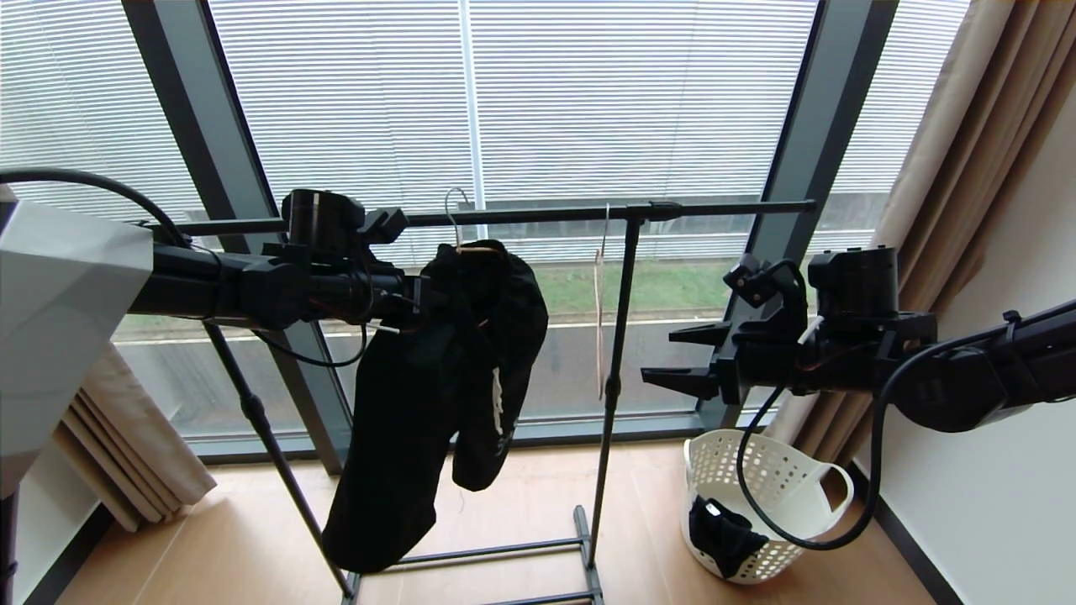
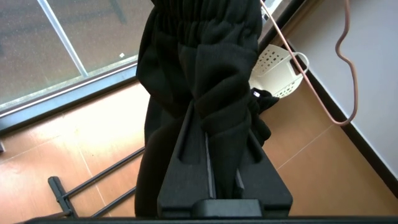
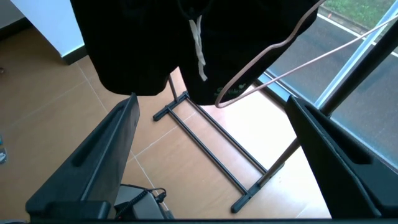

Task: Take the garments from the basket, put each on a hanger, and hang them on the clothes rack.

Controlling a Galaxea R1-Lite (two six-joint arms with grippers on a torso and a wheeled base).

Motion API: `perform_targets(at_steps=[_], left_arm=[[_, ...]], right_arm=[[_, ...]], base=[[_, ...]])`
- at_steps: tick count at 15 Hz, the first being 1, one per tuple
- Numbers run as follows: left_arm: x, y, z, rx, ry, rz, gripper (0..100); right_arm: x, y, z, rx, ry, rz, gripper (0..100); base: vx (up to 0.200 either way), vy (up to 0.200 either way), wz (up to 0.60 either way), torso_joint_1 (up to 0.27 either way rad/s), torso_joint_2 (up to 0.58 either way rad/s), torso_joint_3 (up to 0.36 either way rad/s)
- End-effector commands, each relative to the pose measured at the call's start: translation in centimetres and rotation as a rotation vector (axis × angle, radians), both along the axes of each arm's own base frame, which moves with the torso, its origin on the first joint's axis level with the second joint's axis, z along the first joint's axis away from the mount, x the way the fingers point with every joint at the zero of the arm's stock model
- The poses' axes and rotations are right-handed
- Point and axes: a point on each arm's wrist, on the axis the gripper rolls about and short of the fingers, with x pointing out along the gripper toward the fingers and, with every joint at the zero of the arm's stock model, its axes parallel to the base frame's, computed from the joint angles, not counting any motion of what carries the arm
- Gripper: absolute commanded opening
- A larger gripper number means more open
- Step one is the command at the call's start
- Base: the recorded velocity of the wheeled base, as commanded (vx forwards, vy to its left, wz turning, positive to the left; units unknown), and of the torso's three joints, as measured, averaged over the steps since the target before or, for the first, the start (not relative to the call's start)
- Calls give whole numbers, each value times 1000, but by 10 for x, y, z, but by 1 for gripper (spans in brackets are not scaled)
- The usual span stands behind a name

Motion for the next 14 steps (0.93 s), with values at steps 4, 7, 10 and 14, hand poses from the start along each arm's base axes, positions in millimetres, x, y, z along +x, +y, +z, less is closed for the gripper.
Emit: perform_targets(at_steps=[4,7,10,14], left_arm=[[6,-1,-6,1,5,10,0],[9,-1,-8,-6,8,14,0],[11,-2,-8,-7,7,15,0],[14,-2,-13,-11,19,18,0]], right_arm=[[-2,3,-2,-3,5,11,100],[-2,4,-3,-4,6,13,100],[-1,5,-6,-6,15,13,100],[-1,5,-9,-22,1,25,100]], base=[[0,0,0,0,0,0],[0,0,0,0,0,0],[0,0,0,0,0,0],[0,0,0,0,0,0]])
